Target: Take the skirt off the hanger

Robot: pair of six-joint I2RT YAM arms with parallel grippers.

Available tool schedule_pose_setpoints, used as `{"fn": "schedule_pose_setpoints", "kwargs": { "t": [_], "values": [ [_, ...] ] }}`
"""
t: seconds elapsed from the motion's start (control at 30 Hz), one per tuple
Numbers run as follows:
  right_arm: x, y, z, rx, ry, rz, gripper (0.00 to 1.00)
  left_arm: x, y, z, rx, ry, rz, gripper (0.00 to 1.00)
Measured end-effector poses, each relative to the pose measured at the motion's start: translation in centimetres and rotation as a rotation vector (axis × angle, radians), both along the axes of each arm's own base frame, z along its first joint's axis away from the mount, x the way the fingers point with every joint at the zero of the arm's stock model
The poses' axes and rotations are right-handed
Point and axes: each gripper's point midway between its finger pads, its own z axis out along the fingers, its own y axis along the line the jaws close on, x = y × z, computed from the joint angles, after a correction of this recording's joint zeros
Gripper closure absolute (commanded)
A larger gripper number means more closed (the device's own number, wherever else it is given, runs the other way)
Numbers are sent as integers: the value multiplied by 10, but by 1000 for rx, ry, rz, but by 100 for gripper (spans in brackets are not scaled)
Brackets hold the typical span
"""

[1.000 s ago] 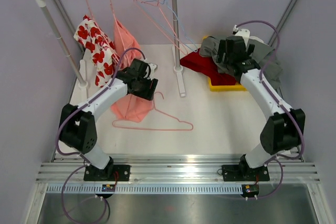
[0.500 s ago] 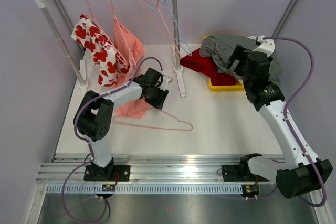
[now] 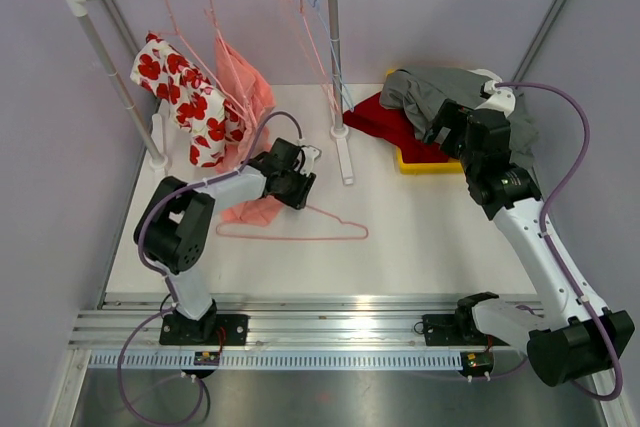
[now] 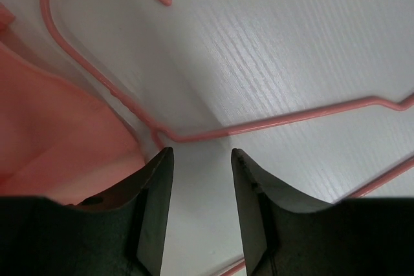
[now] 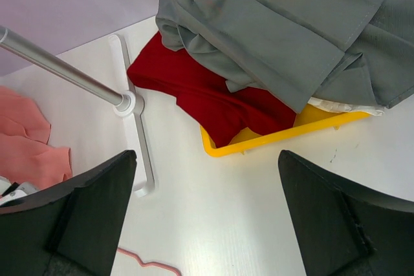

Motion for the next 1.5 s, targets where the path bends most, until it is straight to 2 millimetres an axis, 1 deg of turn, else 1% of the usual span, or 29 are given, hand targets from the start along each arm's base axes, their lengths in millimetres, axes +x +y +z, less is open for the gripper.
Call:
{"fn": "schedule_pose_setpoints", "kwargs": {
  "t": [0.13, 0.3, 0.4, 0.47, 0.57, 0.63, 0.73, 0.87, 0.93, 1.0, 1.07, 1.13, 1.17, 1.23, 1.33, 1.4, 1.5],
  "values": [
    [0, 2, -1, 10, 2, 10, 2, 8, 2, 9, 1, -42, 26, 56],
    [0, 5, -4, 14, 9, 21, 2, 17, 7, 29, -5, -107, 69, 53],
    [-1, 5, -7, 16, 16, 24, 2, 28, 10, 34, -7, -122, 105, 53],
    [-1, 6, -10, 16, 21, 26, 2, 40, 12, 29, -3, -99, 137, 53],
    [-2, 6, -10, 17, 22, 29, 2, 56, 10, 11, -3, -45, 169, 52],
    [-3, 6, -9, 18, 17, 30, 2, 51, 12, -3, -3, 4, 180, 52],
    [-6, 5, -6, 21, 6, 30, 2, 47, 4, -1, -46, 23, 183, 52],
    [-11, 4, 1, 32, -13, 28, 3, 35, -7, -2, -63, 40, 167, 52],
    [-13, 4, 3, 37, -17, 27, 4, 24, -19, -3, -68, 47, 144, 52],
    [-16, 3, 4, 40, -15, 26, 3, 9, -37, -2, -74, 54, 111, 52],
    [-20, 2, 4, 42, -12, 24, 3, -10, -62, -2, -80, 62, 63, 53],
    [-27, 0, 7, 45, -14, 24, 4, -34, -91, -2, -97, 76, 16, 53],
    [-31, -1, 9, 46, -16, 23, 4, -51, -108, -1, -109, 88, -14, 53],
    [-41, -3, 14, 50, -24, 21, 4, -82, -136, -1, -128, 114, -59, 53],
    [-57, -9, 22, 53, -43, 13, 3, -135, -173, 1, -152, 171, -118, 53],
    [-70, -14, 28, 55, -56, 6, 4, -162, -187, 2, -150, 205, -138, 53],
    [-85, -20, 32, 55, -67, -3, 4, -203, -194, 2, -109, 250, -156, 52]
  ]
}}
